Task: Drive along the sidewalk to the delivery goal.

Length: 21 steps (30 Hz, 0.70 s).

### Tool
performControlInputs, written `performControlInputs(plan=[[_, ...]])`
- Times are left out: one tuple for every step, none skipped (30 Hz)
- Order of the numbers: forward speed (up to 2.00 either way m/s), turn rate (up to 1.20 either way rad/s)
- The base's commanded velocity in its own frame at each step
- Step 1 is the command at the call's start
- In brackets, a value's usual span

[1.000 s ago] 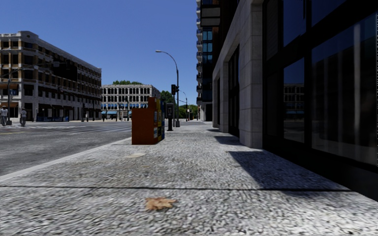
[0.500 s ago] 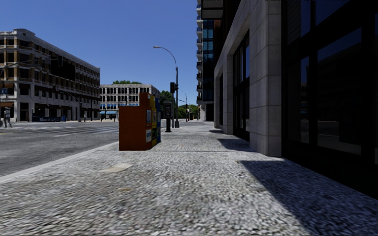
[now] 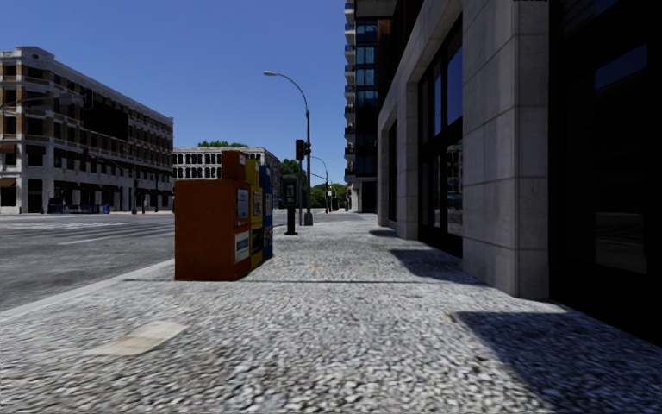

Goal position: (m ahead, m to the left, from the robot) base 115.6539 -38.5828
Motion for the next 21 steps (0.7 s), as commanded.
performControlInputs(plan=[[2.0,0.0],[2.0,0.0],[2.0,0.0],[2.0,0.0],[2.0,0.0],[2.0,0.0],[2.0,0.0],[2.0,0.0],[2.0,0.0],[2.0,0.0],[2.0,0.0],[2.0,0.0],[2.0,0.0],[2.0,0.0],[2.0,0.0],[2.0,0.0],[2.0,0.0],[2.0,0.0],[2.0,0.0],[2.0,0.0],[2.0,0.0]])
